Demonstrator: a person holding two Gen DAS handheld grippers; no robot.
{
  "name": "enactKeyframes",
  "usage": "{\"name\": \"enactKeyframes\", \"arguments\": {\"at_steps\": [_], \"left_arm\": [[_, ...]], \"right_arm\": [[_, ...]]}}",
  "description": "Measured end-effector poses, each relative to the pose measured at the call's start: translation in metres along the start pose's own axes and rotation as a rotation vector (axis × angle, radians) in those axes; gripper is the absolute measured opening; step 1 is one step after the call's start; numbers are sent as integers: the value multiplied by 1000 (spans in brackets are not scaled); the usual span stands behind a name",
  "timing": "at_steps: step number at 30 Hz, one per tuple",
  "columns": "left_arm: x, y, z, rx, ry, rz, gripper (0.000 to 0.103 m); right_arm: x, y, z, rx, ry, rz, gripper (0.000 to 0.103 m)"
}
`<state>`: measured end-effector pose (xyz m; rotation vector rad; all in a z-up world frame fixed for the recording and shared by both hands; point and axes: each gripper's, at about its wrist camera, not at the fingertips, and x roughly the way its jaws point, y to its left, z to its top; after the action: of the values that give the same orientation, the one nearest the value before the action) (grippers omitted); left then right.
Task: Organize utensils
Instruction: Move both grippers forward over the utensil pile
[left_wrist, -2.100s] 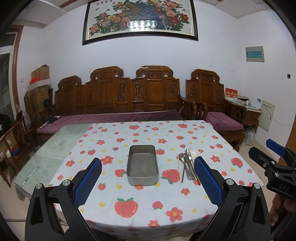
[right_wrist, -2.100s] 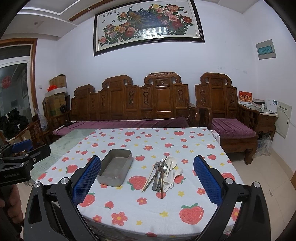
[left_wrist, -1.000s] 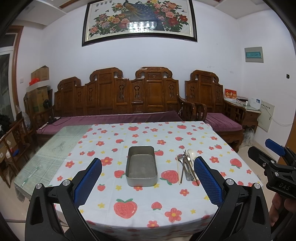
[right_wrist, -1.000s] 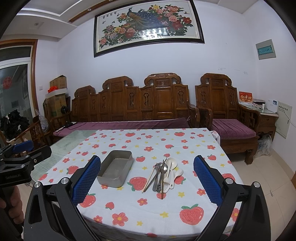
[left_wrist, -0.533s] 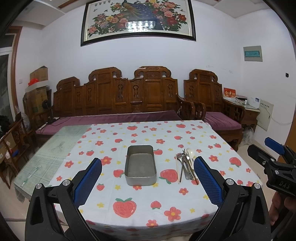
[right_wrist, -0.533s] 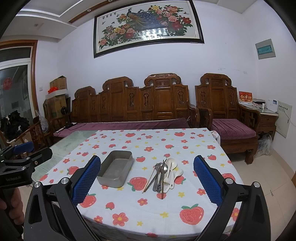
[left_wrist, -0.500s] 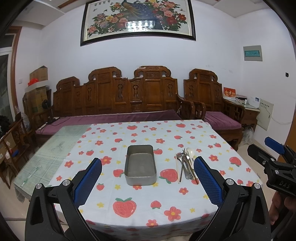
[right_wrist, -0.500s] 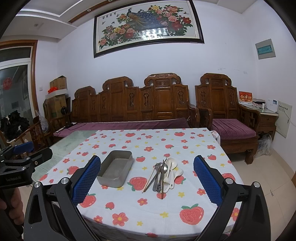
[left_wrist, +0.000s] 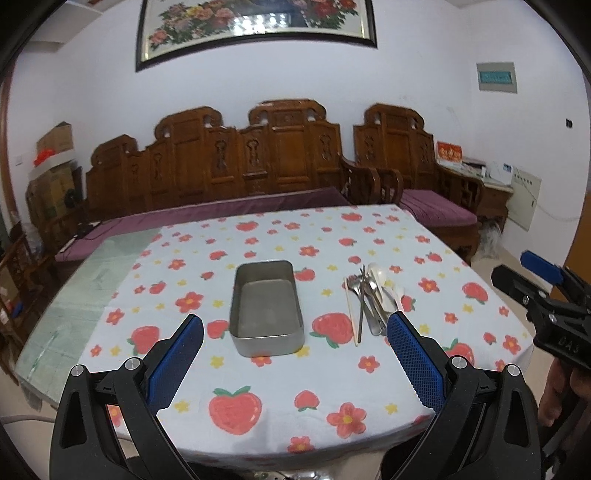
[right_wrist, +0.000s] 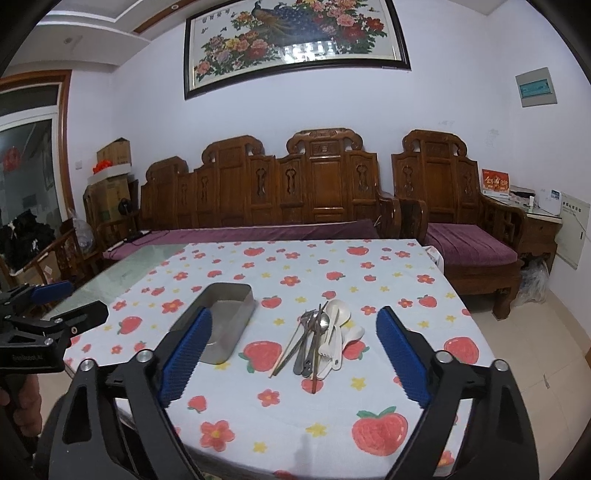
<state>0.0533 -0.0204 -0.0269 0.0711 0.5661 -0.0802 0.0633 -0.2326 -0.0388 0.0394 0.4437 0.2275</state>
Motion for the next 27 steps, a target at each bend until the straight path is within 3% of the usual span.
{"name": "enactKeyframes", "arguments": {"at_steps": [15,22,27], "left_arm": [[93,-12,3,48,106,-83,96],[141,-26,-6,82,172,-134,96],[169,-36,-13,96,217,-167,85]], "right_arm": [[105,-41,10,0,52,30,56],[168,-62,-19,6,175,37,45],[197,-69,-50,20,253,60,44]]}}
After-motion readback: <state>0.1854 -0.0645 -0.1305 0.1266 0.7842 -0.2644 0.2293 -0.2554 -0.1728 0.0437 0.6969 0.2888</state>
